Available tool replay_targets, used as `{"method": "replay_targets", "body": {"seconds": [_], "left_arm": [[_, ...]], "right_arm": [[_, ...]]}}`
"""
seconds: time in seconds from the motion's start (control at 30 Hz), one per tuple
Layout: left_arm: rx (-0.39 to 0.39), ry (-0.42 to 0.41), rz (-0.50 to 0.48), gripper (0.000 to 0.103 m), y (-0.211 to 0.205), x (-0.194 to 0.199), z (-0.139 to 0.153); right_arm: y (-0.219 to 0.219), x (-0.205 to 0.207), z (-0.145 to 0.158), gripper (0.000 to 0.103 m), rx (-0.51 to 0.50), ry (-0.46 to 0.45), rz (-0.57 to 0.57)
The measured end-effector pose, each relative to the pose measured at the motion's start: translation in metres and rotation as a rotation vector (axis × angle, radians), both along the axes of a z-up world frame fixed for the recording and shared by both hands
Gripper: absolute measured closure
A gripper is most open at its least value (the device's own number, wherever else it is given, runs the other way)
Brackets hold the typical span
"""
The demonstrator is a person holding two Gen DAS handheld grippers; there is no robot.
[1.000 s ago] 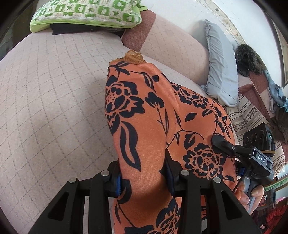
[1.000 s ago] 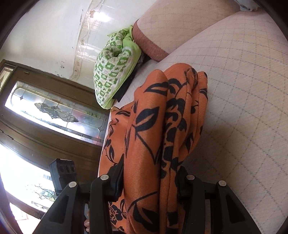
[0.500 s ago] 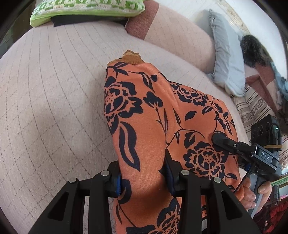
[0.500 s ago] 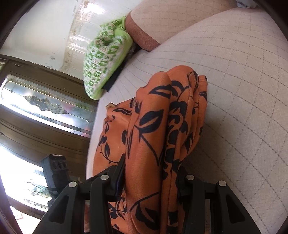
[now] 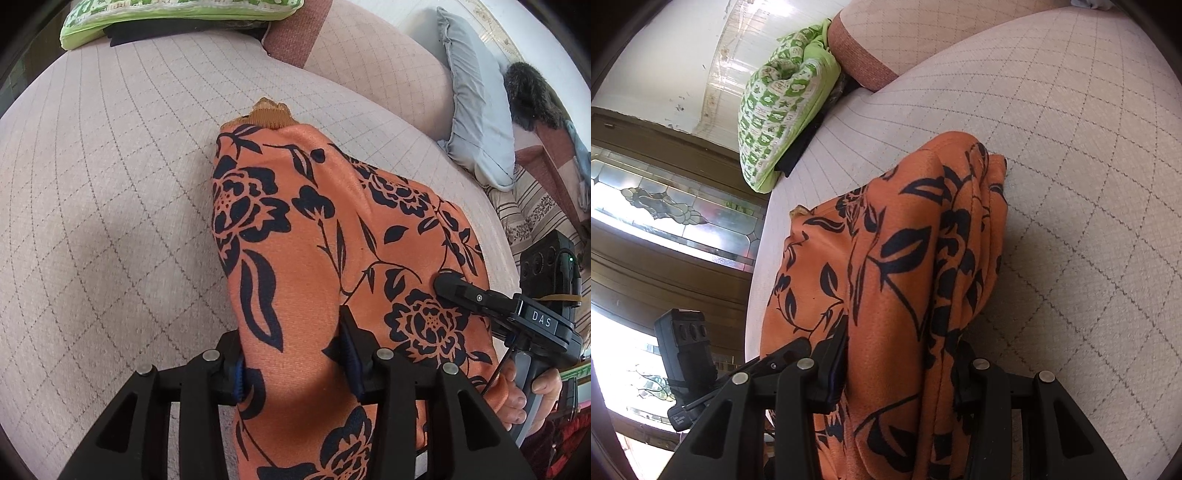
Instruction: Fold small clothes
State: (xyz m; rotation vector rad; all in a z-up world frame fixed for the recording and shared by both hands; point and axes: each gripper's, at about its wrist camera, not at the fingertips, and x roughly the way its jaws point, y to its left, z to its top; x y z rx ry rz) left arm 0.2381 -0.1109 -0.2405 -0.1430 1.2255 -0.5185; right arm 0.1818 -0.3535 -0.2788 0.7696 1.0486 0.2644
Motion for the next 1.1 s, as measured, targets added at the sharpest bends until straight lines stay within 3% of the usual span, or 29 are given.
{"method": "replay_targets", "body": {"seconds": [0.4, 0.73, 0.87, 1.1], "left_arm": [[0.045, -0.013, -0.004, 0.046, -0.006, 0.004, -0.008], [0.089, -0.044, -0.009, 0.043, -0.017, 0.004, -0.007], [0.135, -0.066, 0.001, 0.03, -0.021, 0.004, -0.007], [0.18, -0.092, 0.013, 0.021, -0.026, 0.003, -0.005]], "right_arm": [[0.002, 0.01, -0.013, 0.056, -0.034, 0.039, 0.002], [-0.001, 0.011, -0.019, 0.05, -0.039, 0.051, 0.004], [0.0, 0.011, -0.018, 0.048, -0.059, 0.048, 0.008], [0.002, 0.012, -0.017, 0.044, -0.072, 0.06, 0.003]]}}
